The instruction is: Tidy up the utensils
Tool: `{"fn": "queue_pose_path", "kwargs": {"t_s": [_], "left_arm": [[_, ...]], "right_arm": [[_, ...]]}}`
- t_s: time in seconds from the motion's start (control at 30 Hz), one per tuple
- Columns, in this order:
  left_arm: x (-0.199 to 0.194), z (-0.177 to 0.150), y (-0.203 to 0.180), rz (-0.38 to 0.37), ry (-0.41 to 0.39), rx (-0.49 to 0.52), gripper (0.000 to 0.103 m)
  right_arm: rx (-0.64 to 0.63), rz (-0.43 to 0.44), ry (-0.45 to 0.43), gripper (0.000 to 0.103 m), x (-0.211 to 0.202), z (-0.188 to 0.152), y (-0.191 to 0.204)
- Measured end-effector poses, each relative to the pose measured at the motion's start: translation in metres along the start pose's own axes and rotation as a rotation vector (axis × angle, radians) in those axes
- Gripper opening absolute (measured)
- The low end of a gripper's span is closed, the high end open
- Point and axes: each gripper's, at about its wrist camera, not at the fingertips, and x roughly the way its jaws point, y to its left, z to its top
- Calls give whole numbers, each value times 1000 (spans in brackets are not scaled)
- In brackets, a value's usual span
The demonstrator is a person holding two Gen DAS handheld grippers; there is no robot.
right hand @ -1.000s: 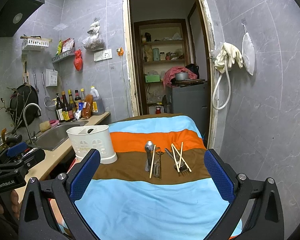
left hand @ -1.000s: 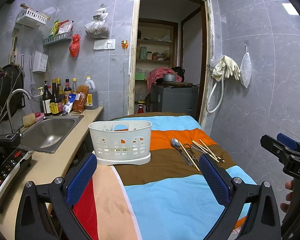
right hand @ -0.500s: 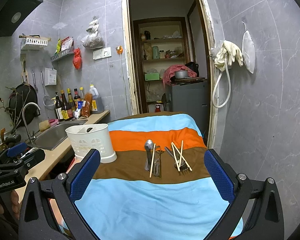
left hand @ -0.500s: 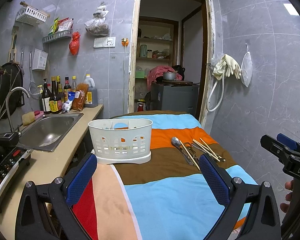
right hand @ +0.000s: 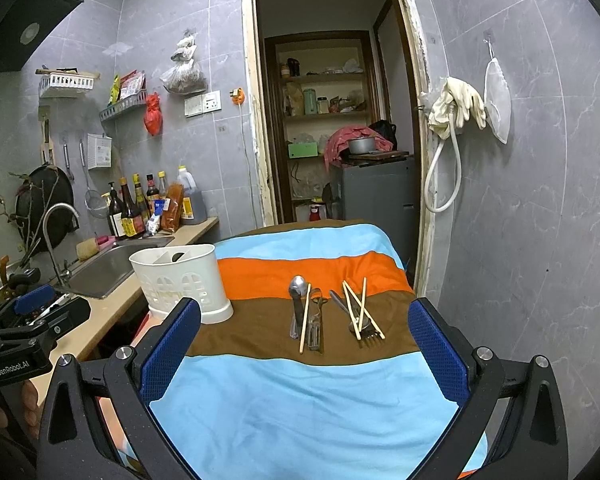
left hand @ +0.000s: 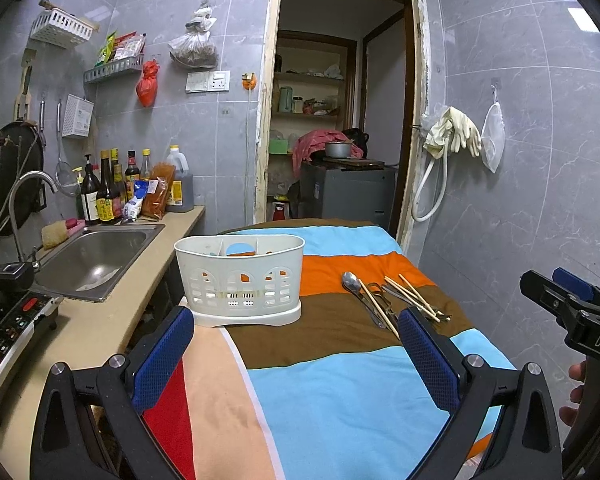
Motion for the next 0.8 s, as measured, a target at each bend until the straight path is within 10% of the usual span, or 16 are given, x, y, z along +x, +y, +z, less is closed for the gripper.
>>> {"fn": "queue_pose_path", "kwargs": {"t_s": [0.8], "left_arm": [[3, 11, 3, -14, 7, 7, 103]], "right_arm": [[29, -42, -13, 102, 5, -3, -8]]}}
